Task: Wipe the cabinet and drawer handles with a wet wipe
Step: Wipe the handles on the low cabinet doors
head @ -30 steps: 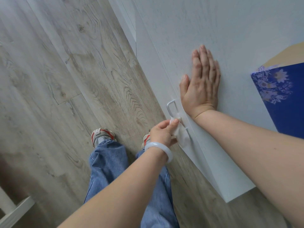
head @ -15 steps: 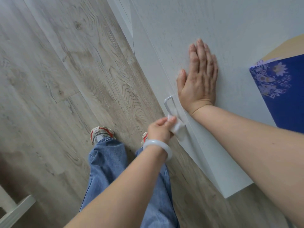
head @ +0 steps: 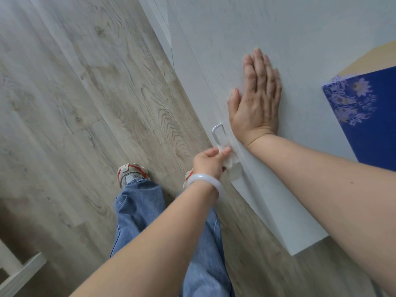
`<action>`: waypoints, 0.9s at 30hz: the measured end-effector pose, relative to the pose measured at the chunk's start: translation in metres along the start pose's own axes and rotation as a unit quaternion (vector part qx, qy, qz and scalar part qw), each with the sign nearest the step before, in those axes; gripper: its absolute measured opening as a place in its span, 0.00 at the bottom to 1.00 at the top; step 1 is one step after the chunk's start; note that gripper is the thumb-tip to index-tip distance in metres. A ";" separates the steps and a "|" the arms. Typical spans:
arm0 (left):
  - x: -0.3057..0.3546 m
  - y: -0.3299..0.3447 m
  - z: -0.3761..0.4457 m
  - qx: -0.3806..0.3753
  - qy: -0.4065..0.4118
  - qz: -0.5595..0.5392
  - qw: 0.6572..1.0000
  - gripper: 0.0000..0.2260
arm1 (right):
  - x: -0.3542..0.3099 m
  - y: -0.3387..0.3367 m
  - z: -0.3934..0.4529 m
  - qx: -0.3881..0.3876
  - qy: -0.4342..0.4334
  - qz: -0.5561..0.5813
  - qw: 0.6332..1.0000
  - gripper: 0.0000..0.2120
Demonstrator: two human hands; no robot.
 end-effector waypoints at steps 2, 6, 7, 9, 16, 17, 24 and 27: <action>0.033 -0.005 0.002 0.023 0.053 0.009 0.998 0.04 | 0.000 0.001 0.000 -0.003 0.001 -0.004 1.000 0.31; 0.075 -0.011 -0.002 0.057 0.127 0.012 0.990 0.08 | 0.000 0.001 0.000 -0.009 0.003 0.003 1.000 0.31; 0.082 -0.013 -0.003 0.074 0.146 0.016 0.986 0.10 | 0.000 0.000 0.000 -0.009 0.002 0.003 1.000 0.31; 0.093 -0.014 -0.007 0.090 0.178 0.026 0.980 0.09 | 0.000 0.001 0.001 -0.010 0.001 0.001 1.000 0.31; 0.087 -0.005 -0.004 0.035 0.171 0.136 0.975 0.16 | 0.000 0.000 0.001 -0.006 0.002 0.004 1.000 0.31; 0.087 -0.005 -0.004 0.034 0.184 0.167 0.968 0.14 | 0.000 0.000 0.001 -0.008 0.001 0.005 1.000 0.31; 0.083 -0.003 -0.004 0.068 0.187 0.207 0.958 0.10 | 0.001 0.000 0.001 -0.010 0.001 0.009 1.000 0.31; 0.065 -0.008 -0.009 0.078 0.152 0.115 0.979 0.07 | 0.000 0.000 0.001 -0.004 -0.002 0.009 1.000 0.30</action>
Point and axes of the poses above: each hand's wrist, its own z-axis towards the middle knuckle, its own y-axis out of the palm, x = y × z, the point moved 9 cm from there along z, towards the middle knuckle, and after that the axes turned 11 degrees about -y, right-handed, at the moved point
